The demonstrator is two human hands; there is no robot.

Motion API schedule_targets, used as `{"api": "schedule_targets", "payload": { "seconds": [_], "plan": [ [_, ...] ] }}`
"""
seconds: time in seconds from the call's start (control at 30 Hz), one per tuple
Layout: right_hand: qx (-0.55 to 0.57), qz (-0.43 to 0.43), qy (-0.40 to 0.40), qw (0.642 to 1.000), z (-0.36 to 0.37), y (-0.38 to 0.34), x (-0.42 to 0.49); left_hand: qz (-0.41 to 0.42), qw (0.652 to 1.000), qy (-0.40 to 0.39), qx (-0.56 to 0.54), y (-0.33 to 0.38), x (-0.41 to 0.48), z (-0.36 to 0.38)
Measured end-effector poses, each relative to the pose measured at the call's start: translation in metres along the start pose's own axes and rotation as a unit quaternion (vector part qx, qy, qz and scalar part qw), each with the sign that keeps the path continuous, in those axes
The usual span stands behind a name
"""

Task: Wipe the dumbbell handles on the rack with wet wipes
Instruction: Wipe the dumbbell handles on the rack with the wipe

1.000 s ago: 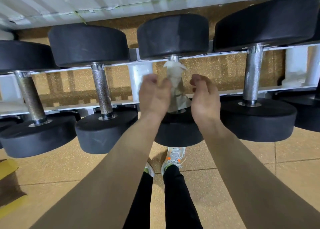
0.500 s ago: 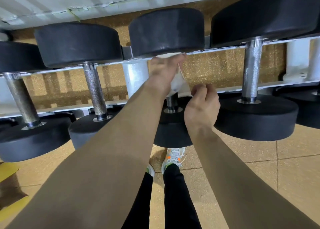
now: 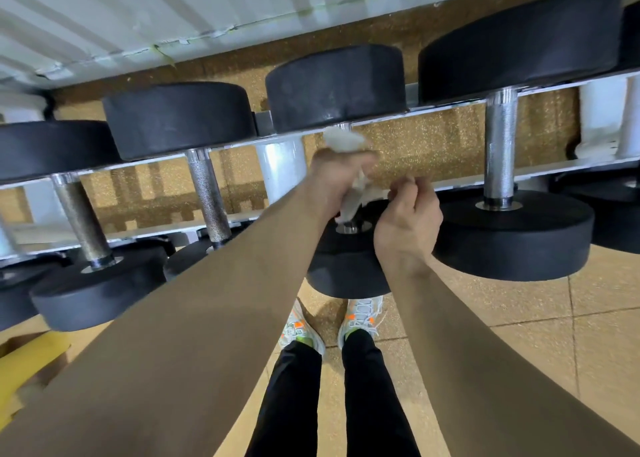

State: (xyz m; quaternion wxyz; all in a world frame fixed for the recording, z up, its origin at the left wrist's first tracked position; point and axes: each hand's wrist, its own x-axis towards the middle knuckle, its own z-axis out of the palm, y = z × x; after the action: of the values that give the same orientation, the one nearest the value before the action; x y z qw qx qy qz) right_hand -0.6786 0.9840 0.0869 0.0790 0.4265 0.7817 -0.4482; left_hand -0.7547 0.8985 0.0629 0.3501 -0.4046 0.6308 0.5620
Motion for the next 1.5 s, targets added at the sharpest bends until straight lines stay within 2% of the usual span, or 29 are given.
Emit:
{"api": "schedule_targets", "payload": {
  "seconds": [0.1,0.17,0.3,0.37,0.47,0.57,0.63,0.7,0.77,0.9,0.97,1.0,1.03,1.07,1.1,1.13,1.2,1.23,1.27,1.33,1.4,1.5],
  "plan": [
    [0.017,-0.006,0.0,1.0,0.001,0.001,0.001,0.027,0.998,0.041,-0.037,0.022,0.002,0.003],
    [0.016,-0.013,0.001,1.0,0.001,0.002,0.0,0.046,0.997,0.044,-0.053,0.005,-0.001,0.004],
    [0.011,-0.011,0.005,1.0,0.001,0.0,0.001,0.04,0.998,-0.046,0.014,-0.039,-0.009,0.0],
    [0.009,-0.006,0.007,1.0,0.002,-0.001,0.0,0.047,0.994,-0.081,0.057,-0.039,-0.008,-0.008],
    [0.003,0.001,0.012,1.0,0.002,-0.001,0.001,0.081,0.978,-0.089,0.17,-0.037,-0.008,-0.017],
    [-0.003,0.004,0.01,1.0,0.002,-0.002,0.001,0.162,0.939,-0.076,0.295,-0.048,-0.015,-0.027],
    [-0.01,0.006,0.013,1.0,0.003,-0.003,0.001,0.184,0.913,-0.044,0.362,-0.052,-0.022,-0.034],
    [-0.01,0.009,0.014,1.0,0.004,-0.003,0.001,0.218,0.865,0.012,0.453,-0.053,-0.027,-0.039],
    [-0.007,0.009,0.014,1.0,0.004,-0.004,0.0,0.26,0.781,0.037,0.567,-0.051,-0.032,-0.043],
    [-0.006,0.004,0.011,1.0,0.004,-0.007,-0.001,0.288,0.621,-0.047,0.728,-0.033,-0.053,-0.038],
    [-0.005,-0.002,0.007,1.0,0.002,-0.007,-0.002,0.345,0.548,-0.086,0.757,-0.018,-0.064,-0.032],
    [-0.002,-0.002,0.006,1.0,0.001,-0.007,-0.001,0.382,0.526,-0.101,0.753,-0.011,-0.068,-0.029],
    [0.003,0.0,0.005,1.0,0.0,-0.007,-0.001,0.418,0.521,-0.116,0.735,-0.005,-0.072,-0.028],
    [0.011,0.005,0.004,1.0,-0.001,-0.006,-0.001,0.443,0.529,-0.131,0.712,-0.001,-0.073,-0.028],
    [0.018,0.009,0.004,1.0,-0.001,-0.006,0.0,0.451,0.556,-0.143,0.683,0.001,-0.072,-0.03],
    [0.024,0.008,0.002,1.0,-0.002,-0.005,0.0,0.449,0.599,-0.153,0.645,0.001,-0.071,-0.033],
    [0.01,-0.008,-0.014,1.0,-0.001,-0.001,0.002,0.392,0.73,-0.143,0.541,-0.005,-0.073,-0.041],
    [-0.014,-0.02,-0.028,0.999,-0.002,0.0,0.002,0.353,0.804,-0.123,0.462,-0.011,-0.075,-0.046],
    [-0.036,-0.027,-0.041,0.998,-0.004,-0.001,0.0,0.315,0.864,-0.1,0.379,-0.017,-0.081,-0.05],
    [-0.053,-0.027,-0.08,0.995,-0.009,-0.004,-0.004,0.244,0.946,-0.073,0.202,-0.028,-0.095,-0.054],
    [-0.005,-0.004,-0.146,0.989,-0.019,-0.006,-0.009,0.187,0.978,-0.065,0.068,-0.038,-0.109,-0.046],
    [0.176,0.042,-0.216,0.96,-0.045,-0.015,-0.012,0.176,0.983,-0.021,0.038,-0.047,-0.122,-0.023]
  ]
}}
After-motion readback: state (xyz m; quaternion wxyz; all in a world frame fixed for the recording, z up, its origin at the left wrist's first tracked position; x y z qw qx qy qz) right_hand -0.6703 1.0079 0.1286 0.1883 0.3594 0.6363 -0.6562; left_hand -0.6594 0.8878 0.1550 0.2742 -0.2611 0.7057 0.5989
